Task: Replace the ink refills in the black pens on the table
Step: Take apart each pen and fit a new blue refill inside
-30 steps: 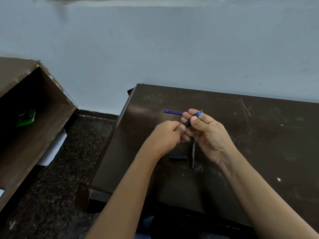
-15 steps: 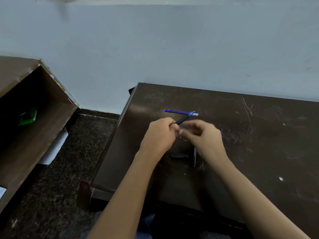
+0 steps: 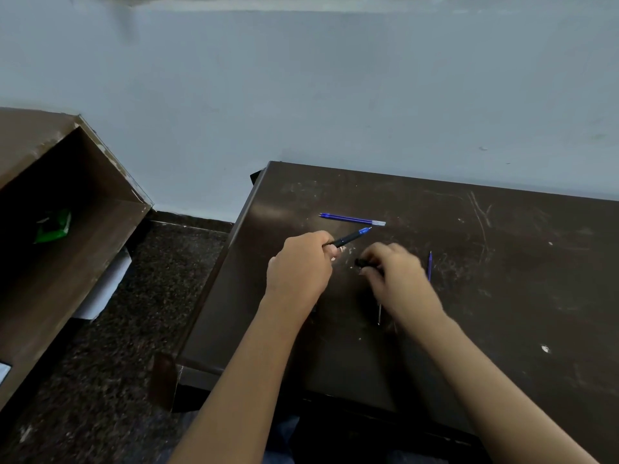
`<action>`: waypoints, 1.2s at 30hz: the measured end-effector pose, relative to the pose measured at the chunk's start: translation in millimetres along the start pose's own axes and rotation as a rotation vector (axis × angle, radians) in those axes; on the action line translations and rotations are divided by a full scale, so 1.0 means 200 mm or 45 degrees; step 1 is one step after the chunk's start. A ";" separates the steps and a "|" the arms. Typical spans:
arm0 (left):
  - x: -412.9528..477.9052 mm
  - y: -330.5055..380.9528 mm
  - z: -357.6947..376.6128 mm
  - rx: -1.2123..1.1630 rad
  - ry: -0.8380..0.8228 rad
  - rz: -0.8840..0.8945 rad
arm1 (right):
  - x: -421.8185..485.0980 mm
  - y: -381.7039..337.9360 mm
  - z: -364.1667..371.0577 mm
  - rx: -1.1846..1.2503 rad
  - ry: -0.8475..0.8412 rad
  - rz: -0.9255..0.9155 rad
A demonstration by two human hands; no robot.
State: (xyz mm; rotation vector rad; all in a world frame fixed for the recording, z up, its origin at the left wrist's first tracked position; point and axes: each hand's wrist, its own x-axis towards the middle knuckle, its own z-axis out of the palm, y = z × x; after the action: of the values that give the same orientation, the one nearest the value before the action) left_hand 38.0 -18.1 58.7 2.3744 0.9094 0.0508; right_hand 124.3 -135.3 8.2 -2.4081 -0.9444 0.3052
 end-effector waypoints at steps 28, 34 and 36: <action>-0.01 0.01 0.03 -0.060 -0.115 0.031 | 0.02 0.01 -0.11 0.162 0.254 -0.357; -0.01 0.04 0.05 -0.082 -0.085 0.048 | 0.03 0.01 -0.14 0.129 0.210 -0.359; -0.02 0.04 0.06 -0.082 -0.087 0.052 | 0.03 0.01 -0.15 0.109 0.180 -0.353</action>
State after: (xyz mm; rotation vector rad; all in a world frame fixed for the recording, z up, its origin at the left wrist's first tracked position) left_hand 42.7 -31.8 54.4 2.3209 0.8151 0.0147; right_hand 141.3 -145.6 32.3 -2.1555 -1.1569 0.0705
